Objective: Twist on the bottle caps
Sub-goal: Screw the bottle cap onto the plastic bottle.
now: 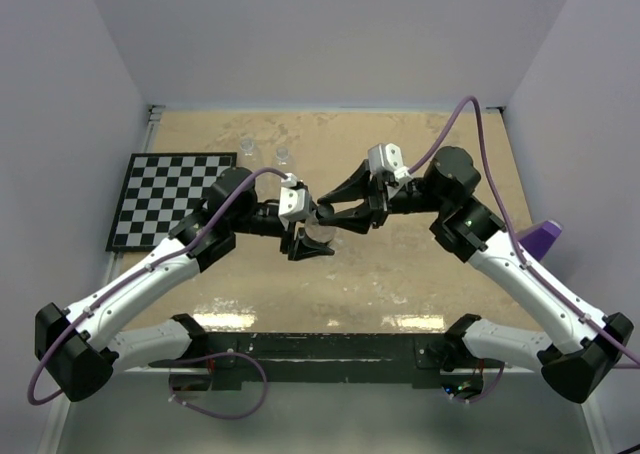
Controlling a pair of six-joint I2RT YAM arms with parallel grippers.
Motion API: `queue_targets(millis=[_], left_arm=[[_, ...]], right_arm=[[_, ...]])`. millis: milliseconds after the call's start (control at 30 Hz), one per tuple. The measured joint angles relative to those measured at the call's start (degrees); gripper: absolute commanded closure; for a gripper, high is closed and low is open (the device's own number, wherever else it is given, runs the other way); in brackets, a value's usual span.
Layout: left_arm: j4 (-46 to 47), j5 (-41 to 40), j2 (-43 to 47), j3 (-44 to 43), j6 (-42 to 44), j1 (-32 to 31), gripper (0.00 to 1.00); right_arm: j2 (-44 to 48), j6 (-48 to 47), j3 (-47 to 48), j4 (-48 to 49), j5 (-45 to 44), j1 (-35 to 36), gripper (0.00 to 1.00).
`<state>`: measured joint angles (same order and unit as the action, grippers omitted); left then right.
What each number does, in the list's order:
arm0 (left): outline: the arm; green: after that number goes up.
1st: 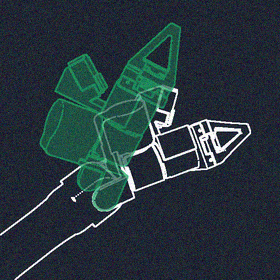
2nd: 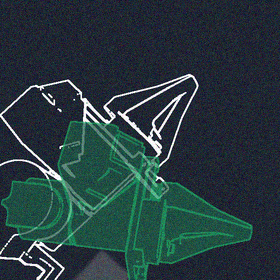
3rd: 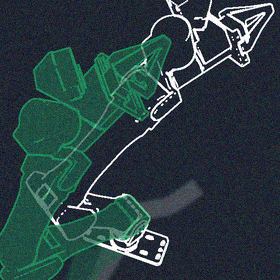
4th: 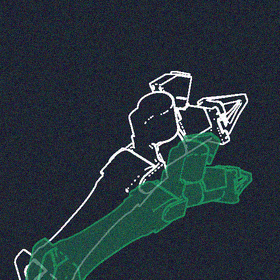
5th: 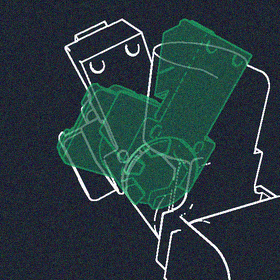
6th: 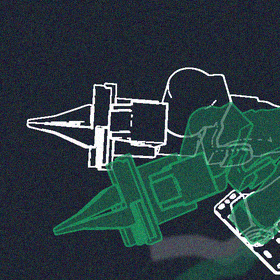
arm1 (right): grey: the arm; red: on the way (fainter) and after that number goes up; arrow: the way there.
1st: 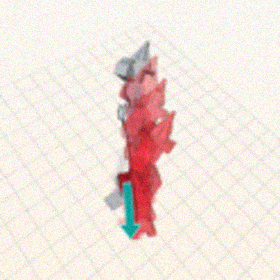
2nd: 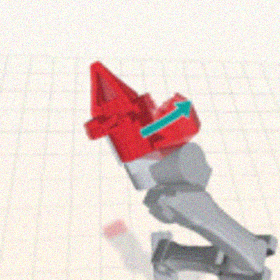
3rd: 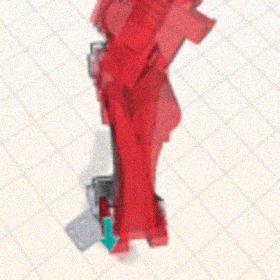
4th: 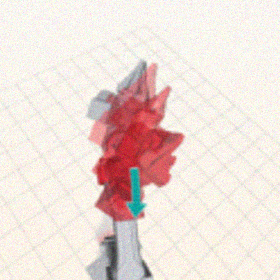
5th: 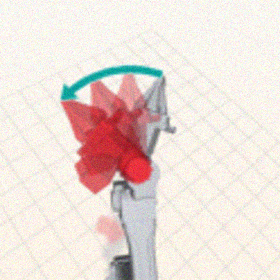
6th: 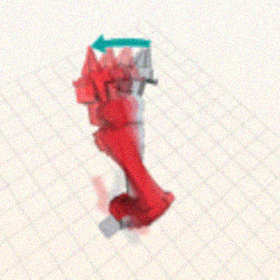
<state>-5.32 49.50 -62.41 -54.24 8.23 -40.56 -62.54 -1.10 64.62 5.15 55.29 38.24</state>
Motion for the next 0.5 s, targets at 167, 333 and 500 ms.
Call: queue_targets(millis=[167, 333, 500], left_arm=[[-0.1, 0.0, -0.1, 0.0, 0.2, -0.1, 1.0], [-0.4, -0.5, -0.1, -0.1, 0.5, -0.5, 1.0], [-0.7, -6.2, 0.3, -0.3, 0.3, -2.4, 1.0]], right_arm=[[-0.1, 0.0, 0.0, -0.2, 0.2, 0.0, 0.87], [-0.1, 0.0, 0.0, -0.5, 0.1, 0.0, 1.0], [0.7, 0.1, 0.0, -1.9, -1.9, 0.0, 1.0]])
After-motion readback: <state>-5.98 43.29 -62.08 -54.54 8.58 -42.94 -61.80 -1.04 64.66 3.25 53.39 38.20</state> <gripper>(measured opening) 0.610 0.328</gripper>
